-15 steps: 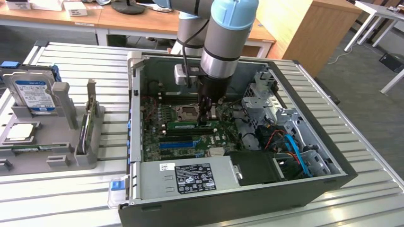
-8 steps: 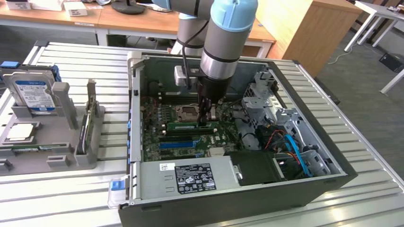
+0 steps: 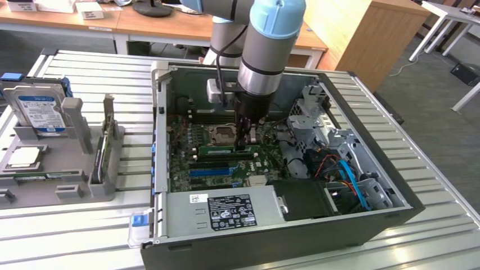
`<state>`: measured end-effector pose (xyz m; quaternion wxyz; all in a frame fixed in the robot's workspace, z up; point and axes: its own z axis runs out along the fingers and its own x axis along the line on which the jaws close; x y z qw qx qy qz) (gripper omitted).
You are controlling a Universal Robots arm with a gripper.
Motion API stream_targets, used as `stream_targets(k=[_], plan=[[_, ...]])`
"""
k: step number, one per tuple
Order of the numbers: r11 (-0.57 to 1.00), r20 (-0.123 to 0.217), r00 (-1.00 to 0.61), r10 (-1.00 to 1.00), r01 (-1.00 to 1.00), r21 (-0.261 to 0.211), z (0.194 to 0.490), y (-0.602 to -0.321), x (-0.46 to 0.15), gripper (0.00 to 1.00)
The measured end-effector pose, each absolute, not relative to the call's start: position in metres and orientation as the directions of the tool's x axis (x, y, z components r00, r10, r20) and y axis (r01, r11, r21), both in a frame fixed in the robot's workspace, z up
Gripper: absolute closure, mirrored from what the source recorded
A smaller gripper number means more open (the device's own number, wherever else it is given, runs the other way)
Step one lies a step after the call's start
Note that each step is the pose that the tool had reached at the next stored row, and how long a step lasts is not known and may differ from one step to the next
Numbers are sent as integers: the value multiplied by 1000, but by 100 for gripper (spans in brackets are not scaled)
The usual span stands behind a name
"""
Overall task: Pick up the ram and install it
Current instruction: 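Insert the ram into the slot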
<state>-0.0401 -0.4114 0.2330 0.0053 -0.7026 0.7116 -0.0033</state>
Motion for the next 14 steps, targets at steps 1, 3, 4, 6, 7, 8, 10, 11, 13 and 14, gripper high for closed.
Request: stream_targets(k=[1, 3, 4, 6, 7, 8, 10, 11, 13, 14], plan=[[13, -3, -13, -1000, -1000, -12, 233, -411, -40, 88], [13, -3, -13, -1000, -1000, -12, 233, -411, -40, 88], [13, -3, -13, -1000, -1000, -12, 233, -411, -40, 88], [13, -3, -13, -1000, -1000, -12, 232, -411, -40, 88], [13, -3, -13, -1000, -1000, -12, 232, -411, -40, 88], [13, -3, -13, -1000, -1000, -12, 232, -412, -40, 88], [13, -3, -13, -1000, -1000, -12, 232, -412, -40, 88], [13, -3, -13, -1000, -1000, -12, 232, -412, -40, 88], [13, -3, -13, -1000, -1000, -12, 232, -412, -40, 88], [13, -3, -13, -1000, -1000, -12, 232, -412, -40, 88]])
